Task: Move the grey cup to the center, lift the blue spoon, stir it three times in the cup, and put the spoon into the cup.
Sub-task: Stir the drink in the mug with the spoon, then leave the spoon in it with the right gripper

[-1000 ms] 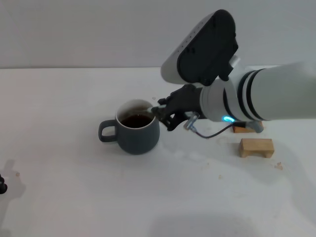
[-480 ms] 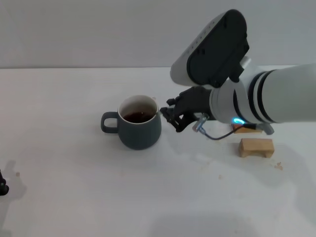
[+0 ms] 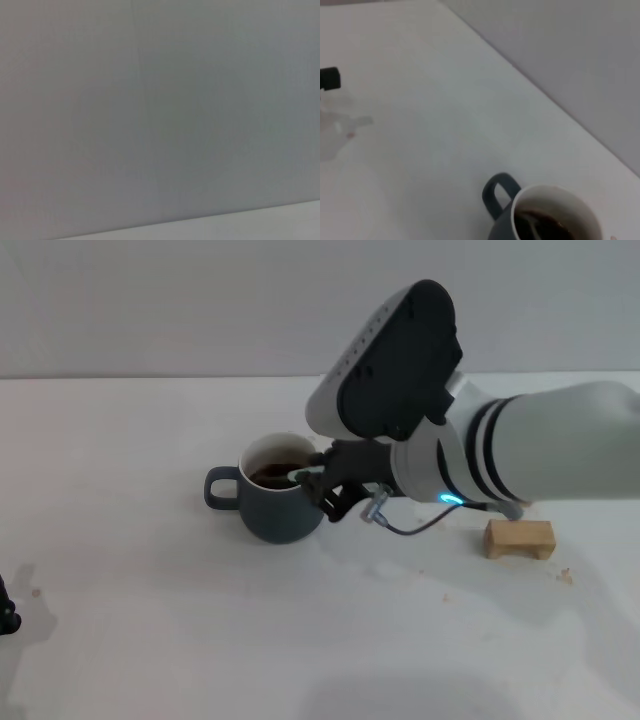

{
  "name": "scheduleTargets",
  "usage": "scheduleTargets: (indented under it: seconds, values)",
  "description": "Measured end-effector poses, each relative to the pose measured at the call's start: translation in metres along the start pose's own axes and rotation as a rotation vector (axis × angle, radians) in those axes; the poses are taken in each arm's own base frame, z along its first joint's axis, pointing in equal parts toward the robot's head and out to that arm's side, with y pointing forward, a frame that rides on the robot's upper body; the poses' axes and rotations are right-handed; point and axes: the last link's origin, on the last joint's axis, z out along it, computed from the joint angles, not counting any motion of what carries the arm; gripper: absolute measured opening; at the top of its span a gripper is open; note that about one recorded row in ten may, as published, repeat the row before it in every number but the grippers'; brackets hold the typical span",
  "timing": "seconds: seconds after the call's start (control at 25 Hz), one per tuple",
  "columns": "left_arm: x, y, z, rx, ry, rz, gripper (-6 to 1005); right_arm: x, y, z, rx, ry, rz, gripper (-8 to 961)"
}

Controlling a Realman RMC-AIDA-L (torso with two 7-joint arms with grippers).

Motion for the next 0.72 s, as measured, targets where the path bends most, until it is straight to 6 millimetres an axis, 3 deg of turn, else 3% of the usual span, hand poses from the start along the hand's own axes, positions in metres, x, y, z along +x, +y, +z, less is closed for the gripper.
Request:
scheduleTargets:
  seconds: [0.28,0.72]
  values:
    - [-0.001,0.000,-0.001,0.002,-0.002,0.000,-2,-0.005,-0.013,0.010,0.036,-0.012,-0.010,144]
    - [-0.001,-0.001,-0.003,0.004,-0.004,0.001,-2,0.002,-0.014,0.003,0.060,0.003,-0.009,134]
